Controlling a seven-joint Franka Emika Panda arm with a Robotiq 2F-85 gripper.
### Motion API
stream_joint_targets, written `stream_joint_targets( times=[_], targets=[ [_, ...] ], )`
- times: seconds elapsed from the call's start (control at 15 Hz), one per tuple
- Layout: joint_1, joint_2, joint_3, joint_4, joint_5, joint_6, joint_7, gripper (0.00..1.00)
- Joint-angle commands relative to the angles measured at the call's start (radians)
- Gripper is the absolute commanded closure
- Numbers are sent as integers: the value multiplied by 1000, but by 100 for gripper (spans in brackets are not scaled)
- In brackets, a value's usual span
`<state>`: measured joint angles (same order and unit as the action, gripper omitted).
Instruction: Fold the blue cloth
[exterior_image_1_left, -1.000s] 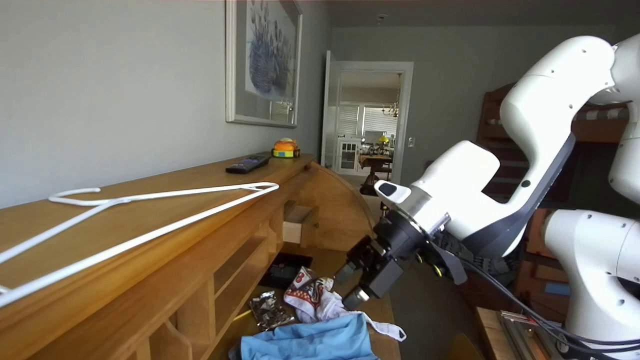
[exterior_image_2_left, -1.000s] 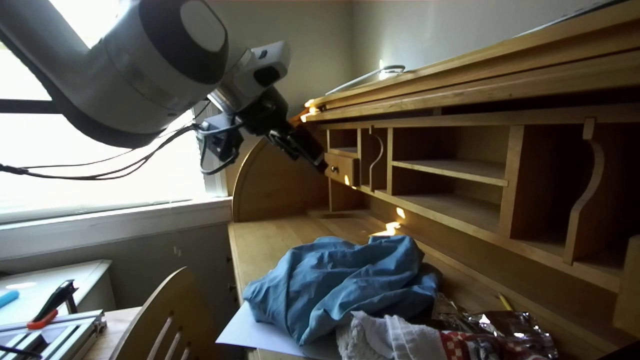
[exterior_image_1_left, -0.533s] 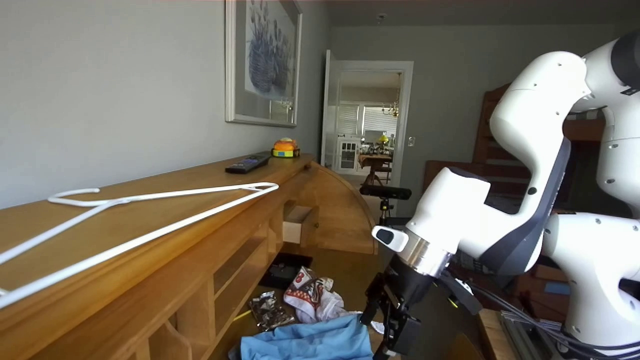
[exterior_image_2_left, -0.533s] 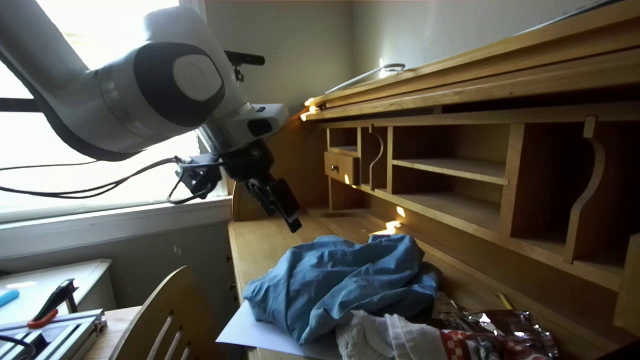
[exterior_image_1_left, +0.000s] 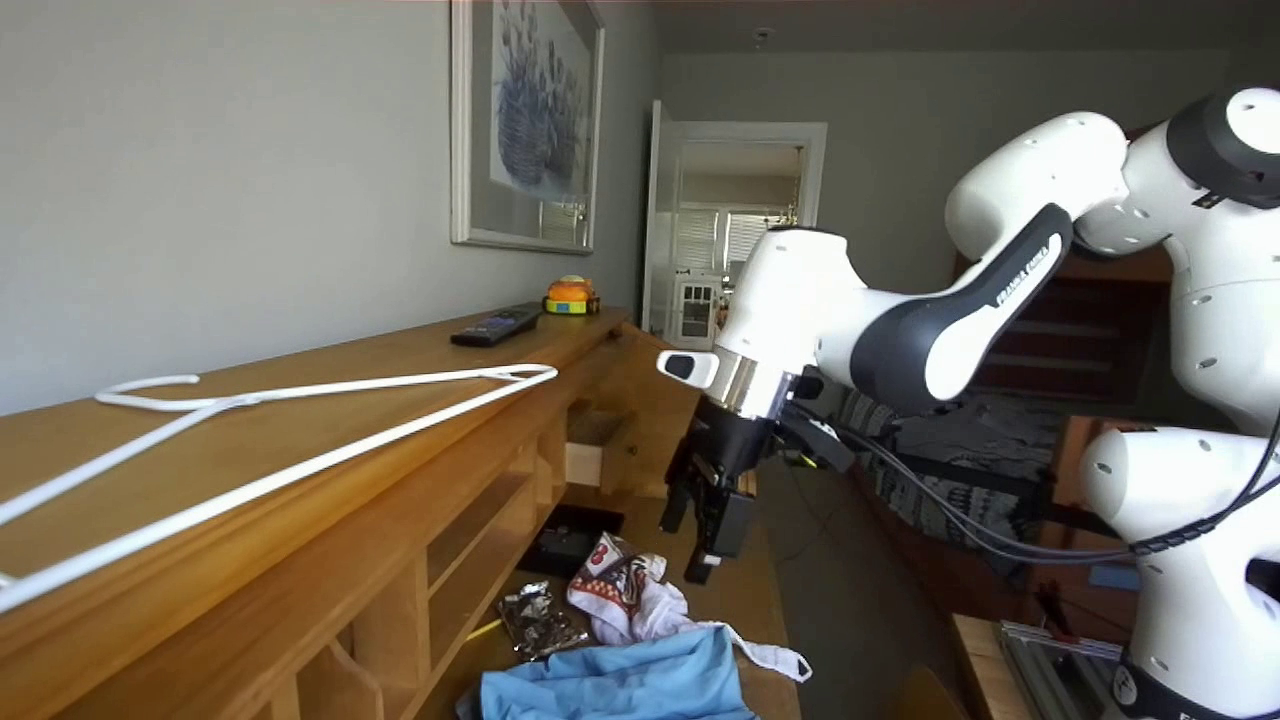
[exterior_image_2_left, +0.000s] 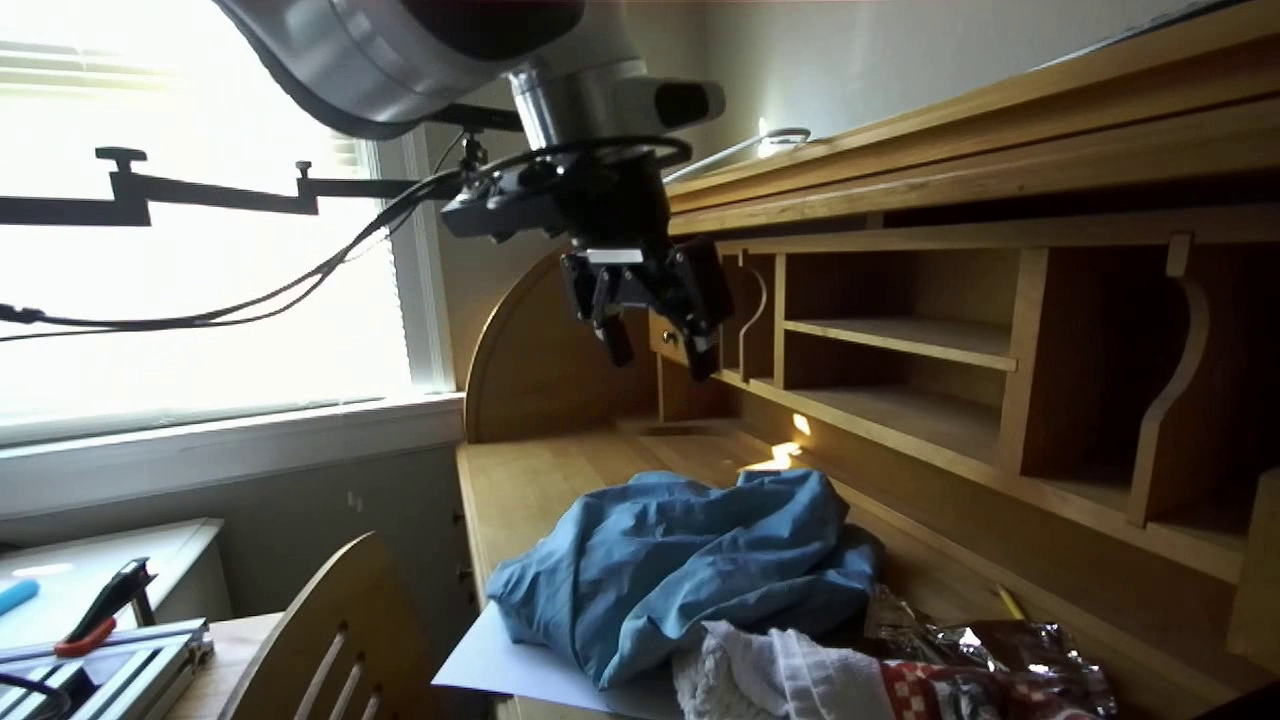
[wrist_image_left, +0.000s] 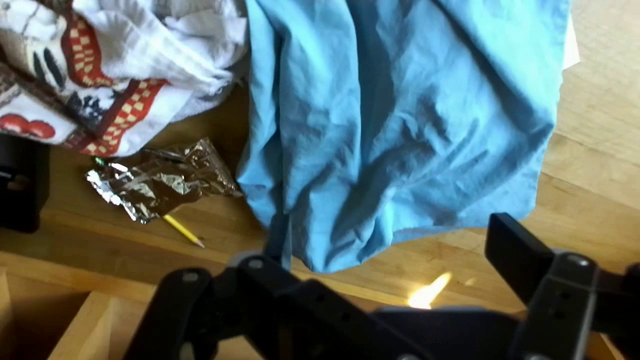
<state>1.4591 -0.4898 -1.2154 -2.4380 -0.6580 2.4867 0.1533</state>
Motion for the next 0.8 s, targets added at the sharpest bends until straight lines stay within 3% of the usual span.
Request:
stream_joint_targets(
  times=[0.0,0.13,0.4,0.73],
  targets=[
    [-7,50,50,89,258,-55,-248,0],
    [-40,76,104,104,409,-95,-405,0],
    [-121,183,213,115,583,-156,-548,0],
    [-338,352,433,120,668,-162,-596,0]
  ],
)
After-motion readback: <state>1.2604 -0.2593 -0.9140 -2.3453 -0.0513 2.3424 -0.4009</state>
